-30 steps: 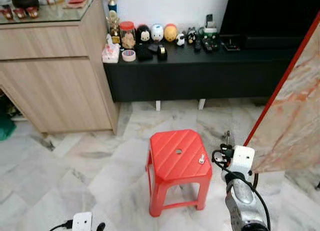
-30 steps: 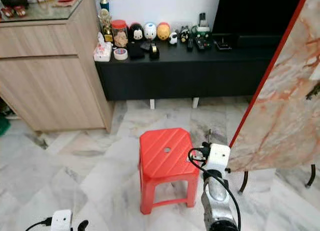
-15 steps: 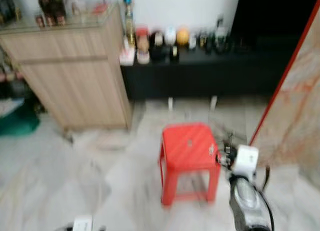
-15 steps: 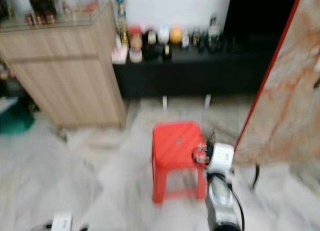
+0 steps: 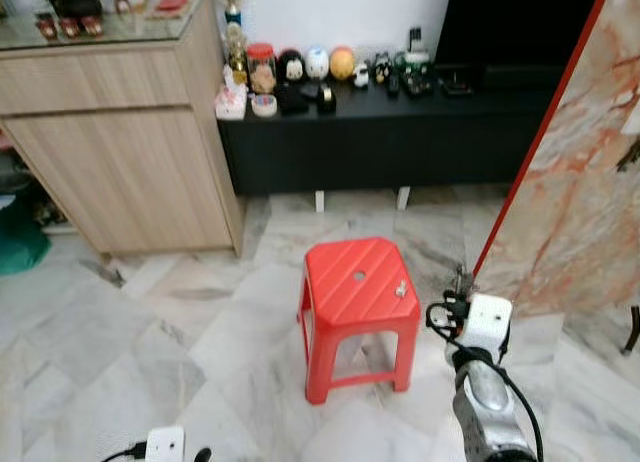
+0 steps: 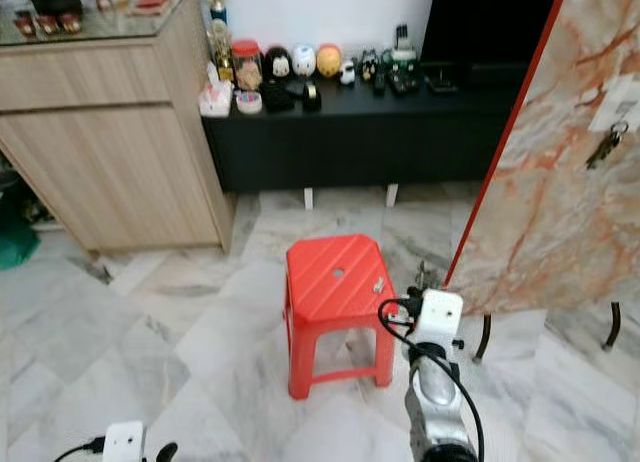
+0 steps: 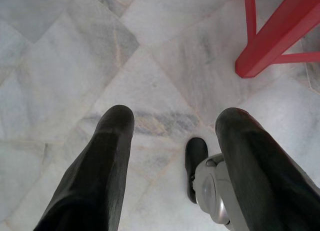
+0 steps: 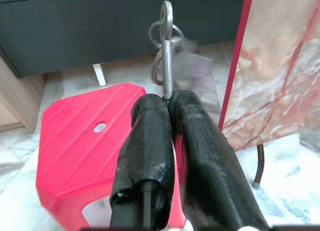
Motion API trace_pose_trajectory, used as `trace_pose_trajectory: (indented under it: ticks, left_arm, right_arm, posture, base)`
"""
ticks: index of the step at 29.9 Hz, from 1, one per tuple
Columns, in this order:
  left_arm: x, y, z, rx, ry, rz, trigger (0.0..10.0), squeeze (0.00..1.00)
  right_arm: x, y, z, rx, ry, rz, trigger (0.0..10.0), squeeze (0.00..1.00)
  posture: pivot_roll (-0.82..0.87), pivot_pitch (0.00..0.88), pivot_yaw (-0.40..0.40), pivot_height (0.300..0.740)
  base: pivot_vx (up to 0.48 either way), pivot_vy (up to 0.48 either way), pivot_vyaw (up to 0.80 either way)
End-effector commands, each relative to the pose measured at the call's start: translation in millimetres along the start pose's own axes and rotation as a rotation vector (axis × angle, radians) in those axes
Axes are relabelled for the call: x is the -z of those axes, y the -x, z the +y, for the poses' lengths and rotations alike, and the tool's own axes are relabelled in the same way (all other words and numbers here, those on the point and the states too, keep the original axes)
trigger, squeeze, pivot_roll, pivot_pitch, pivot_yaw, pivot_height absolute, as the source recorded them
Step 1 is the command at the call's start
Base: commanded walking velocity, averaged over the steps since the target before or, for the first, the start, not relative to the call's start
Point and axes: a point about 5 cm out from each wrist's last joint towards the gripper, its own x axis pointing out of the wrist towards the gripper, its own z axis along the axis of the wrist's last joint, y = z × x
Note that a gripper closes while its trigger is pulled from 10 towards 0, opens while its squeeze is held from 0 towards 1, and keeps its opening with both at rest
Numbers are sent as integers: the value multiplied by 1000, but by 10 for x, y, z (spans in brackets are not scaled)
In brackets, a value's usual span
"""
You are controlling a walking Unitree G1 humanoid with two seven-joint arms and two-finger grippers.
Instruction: Hang keys on a hook
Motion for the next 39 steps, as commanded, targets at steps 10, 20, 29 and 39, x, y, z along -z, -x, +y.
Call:
trace_pose_trajectory:
  ticks: [10,20,29,39]
  left_arm:
    - [-12,-6,0,17,-40,0,10000,0]
    - [6,0,-15,21,-42,6,10000,0]
    - [8,0,-8,22,-44,9,10000,0]
    - [3,-4,-3,23,-43,12,10000,0]
  right_arm:
    - [-44,-29,19,-12,16,-17,10000,0]
    - [-31,-20,-6,-7,15,-13,10000,0]
    - [-33,-23,-6,-6,16,-11,10000,0]
    - [-39,-32,-20,-3,18,-11,10000,0]
  posture:
    - [52,17,-13,740]
    - [50,29,-11,740]
    - [50,31,-10,740]
    - [48,33,-9,740]
  base:
    - [0,-181,0]
    - [0,-261,0]
    - [0,-257,0]
    - [0,-252,0]
